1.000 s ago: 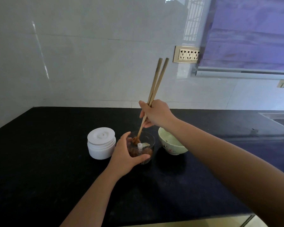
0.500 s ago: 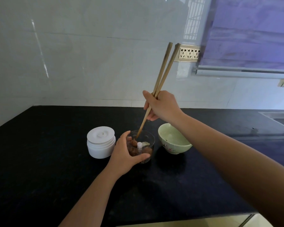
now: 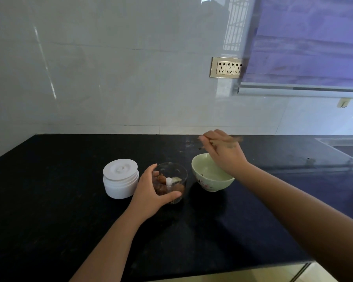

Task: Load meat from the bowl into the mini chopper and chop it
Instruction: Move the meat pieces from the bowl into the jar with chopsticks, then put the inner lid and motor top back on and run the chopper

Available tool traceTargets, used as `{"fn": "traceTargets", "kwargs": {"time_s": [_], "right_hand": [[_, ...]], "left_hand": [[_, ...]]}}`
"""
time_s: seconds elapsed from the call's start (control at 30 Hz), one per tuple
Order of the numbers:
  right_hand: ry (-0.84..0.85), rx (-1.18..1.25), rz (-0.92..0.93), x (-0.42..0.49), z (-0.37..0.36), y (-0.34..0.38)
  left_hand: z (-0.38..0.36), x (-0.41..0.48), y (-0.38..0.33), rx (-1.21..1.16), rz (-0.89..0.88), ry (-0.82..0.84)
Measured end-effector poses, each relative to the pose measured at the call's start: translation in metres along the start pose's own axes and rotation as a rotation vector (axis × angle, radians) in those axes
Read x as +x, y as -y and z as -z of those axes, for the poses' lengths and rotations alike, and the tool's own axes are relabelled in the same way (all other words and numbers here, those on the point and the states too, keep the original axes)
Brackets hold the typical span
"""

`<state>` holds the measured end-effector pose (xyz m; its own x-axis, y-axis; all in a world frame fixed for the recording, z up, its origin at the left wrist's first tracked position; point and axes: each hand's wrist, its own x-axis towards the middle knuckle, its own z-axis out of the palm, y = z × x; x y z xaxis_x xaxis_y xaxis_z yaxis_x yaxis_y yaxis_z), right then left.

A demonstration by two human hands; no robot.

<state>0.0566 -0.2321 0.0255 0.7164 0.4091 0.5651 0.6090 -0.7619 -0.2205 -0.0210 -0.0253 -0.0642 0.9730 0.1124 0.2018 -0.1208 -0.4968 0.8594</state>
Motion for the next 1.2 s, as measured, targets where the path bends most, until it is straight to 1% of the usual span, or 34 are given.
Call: {"fn": "traceTargets", "kwargs": {"time_s": [0.03, 0.17, 0.3, 0.5, 0.77, 0.9, 1.07, 1.2], "right_hand": [[0.042, -0.018, 0.005, -0.002, -0.002, -0.004], [0.087, -0.087, 0.011, -0.006, -0.011, -0.017], [0.295, -0.154, 0.031, -0.007, -0.01, -0.028], [0.428, -0.158, -0.025, -0.006, -0.01, -0.034], [0.489, -0.261, 0.016, -0.006, -0.009, -0.038], [0.52, -0.231, -0.019, -0.006, -0.007, -0.04], [0.504, -0.173, -0.056, -0.008, -0.004, -0.039], [0.444, -0.209, -0.082, -0.004, -0.001, -0.038]], "left_hand": [[0.0, 0.0, 0.0, 0.001, 0.001, 0.002], [0.0, 0.0, 0.001, 0.003, 0.01, 0.006], [0.0, 0.0, 0.001, 0.002, 0.011, 0.004], [-0.001, 0.0, 0.002, 0.001, 0.009, 0.003], [-0.001, -0.002, -0.001, -0.019, 0.012, -0.003], [0.0, -0.003, -0.003, -0.009, 0.0, -0.012], [0.003, -0.004, -0.005, -0.024, -0.01, -0.032], [0.007, -0.006, -0.014, -0.065, -0.055, -0.13]]}}
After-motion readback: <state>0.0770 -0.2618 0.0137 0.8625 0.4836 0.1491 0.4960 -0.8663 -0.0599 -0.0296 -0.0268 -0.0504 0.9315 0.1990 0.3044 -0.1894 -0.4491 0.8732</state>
